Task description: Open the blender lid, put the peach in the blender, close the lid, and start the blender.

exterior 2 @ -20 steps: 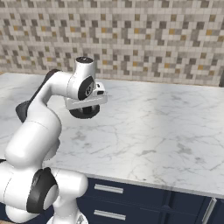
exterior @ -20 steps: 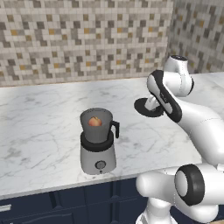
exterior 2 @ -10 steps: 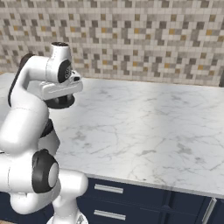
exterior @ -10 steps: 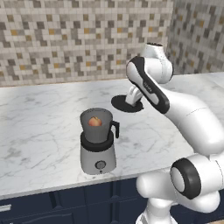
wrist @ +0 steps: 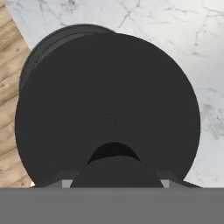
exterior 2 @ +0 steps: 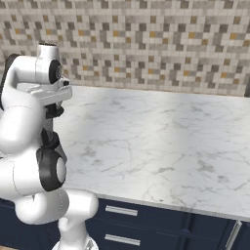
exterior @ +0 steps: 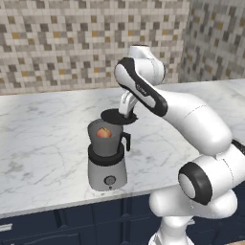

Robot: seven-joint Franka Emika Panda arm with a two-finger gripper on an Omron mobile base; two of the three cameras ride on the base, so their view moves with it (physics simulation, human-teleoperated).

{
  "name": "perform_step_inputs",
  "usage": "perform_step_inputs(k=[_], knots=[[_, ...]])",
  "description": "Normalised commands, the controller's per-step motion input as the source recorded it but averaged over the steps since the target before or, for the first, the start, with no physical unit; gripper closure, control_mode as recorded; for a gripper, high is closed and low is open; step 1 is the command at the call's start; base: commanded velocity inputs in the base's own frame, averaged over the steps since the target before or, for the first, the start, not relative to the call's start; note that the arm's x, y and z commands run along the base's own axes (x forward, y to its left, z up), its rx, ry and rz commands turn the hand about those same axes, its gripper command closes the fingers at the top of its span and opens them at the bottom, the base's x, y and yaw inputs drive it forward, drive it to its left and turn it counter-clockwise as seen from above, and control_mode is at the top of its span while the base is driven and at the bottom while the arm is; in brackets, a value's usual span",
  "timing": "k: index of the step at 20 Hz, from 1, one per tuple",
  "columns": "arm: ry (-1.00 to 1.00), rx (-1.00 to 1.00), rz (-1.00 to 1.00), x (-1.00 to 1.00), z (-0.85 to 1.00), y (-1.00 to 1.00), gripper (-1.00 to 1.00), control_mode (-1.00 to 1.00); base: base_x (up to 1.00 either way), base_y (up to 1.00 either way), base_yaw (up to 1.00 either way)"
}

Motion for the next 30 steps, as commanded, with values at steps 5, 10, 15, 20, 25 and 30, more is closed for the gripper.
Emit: perform_step_inputs(k=[5, 10, 15, 20, 25, 30], knots=[[0.05, -0.05, 0.06, 0.0, 0.0, 0.34, 1.0, -1.0, 0.0, 0.0, 0.0], [0.04, -0.07, 0.0, 0.0, -0.1, 0.12, 1.0, -1.0, 0.0, 0.0, 0.0], [0.0, -0.06, 0.0, -0.07, -0.17, 0.12, 1.0, -1.0, 0.0, 0.0, 0.0], [-0.06, -0.02, 0.0, -0.1, -0.07, 0.17, 1.0, -1.0, 0.0, 0.0, 0.0], [-0.14, 0.0, 0.0, -0.15, -0.03, 0.04, 1.0, -1.0, 0.0, 0.0, 0.0], [-0.07, 0.0, 0.0, -0.01, -0.05, 0.0, 1.0, -1.0, 0.0, 0.0, 0.0]])
